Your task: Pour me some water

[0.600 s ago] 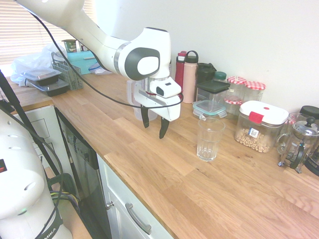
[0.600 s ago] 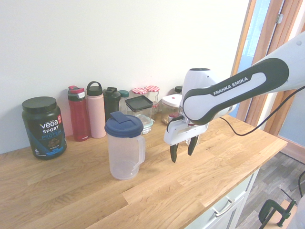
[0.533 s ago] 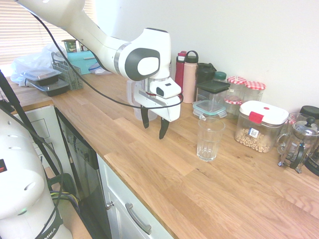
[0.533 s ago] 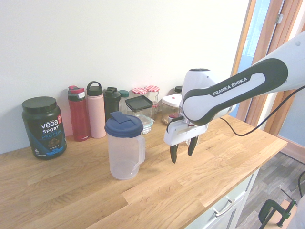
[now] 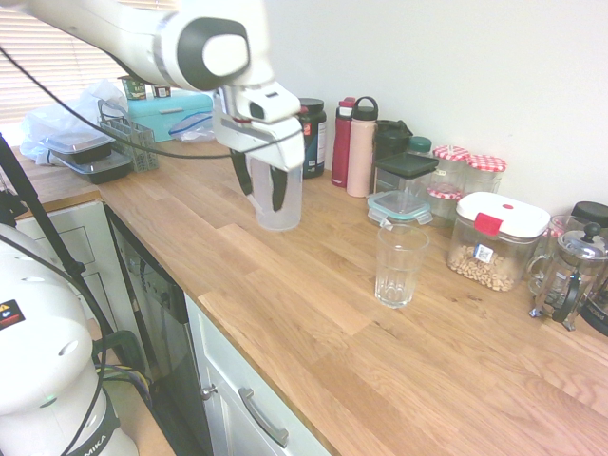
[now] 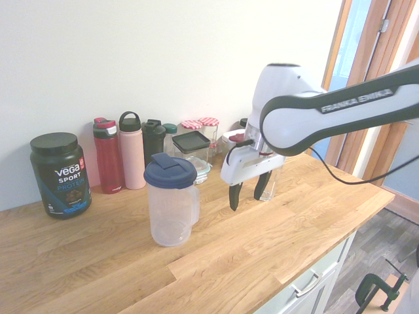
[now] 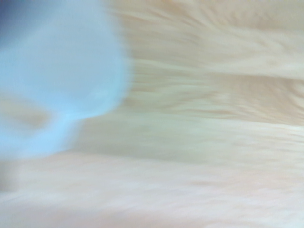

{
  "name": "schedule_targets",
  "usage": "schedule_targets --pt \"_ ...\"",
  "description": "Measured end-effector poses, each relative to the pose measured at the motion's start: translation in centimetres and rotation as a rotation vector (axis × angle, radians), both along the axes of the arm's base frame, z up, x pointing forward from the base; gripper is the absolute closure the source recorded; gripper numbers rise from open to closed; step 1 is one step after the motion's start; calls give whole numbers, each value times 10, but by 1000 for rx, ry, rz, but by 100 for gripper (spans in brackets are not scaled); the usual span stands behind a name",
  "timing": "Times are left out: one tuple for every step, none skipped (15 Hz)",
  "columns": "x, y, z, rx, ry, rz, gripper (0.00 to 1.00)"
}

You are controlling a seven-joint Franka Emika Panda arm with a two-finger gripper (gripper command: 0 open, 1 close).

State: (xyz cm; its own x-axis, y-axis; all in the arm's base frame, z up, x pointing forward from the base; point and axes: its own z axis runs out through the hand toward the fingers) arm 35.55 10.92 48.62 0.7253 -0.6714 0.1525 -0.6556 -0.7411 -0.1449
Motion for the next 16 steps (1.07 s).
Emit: schedule_targets --pt "-17 20 12 -8 -37 33 0" --pt "-31 39 19 -13 -70 62 0" --pt "-39 55 20 -13 -97 86 0" --pt "-39 66 20 -13 -127 106 0" --pt "-33 74 16 -13 -153 119 0" --pt "-24 80 8 -13 -174 120 0" --pt "-13 83 -2 -16 -187 113 0" --pt "0 85 -11 -20 -189 104 0" --pt "13 86 -19 -24 -187 93 100" --pt "24 87 -25 -24 -196 84 100" --pt "33 90 -31 -30 -215 87 100" --pt "38 94 -38 -32 -229 92 100" --pt "42 97 -43 -30 -235 92 100" --pt "45 98 -46 -28 -238 91 100" --pt "48 97 -48 -27 -240 84 100" --pt "52 95 -48 -22 -244 76 100"
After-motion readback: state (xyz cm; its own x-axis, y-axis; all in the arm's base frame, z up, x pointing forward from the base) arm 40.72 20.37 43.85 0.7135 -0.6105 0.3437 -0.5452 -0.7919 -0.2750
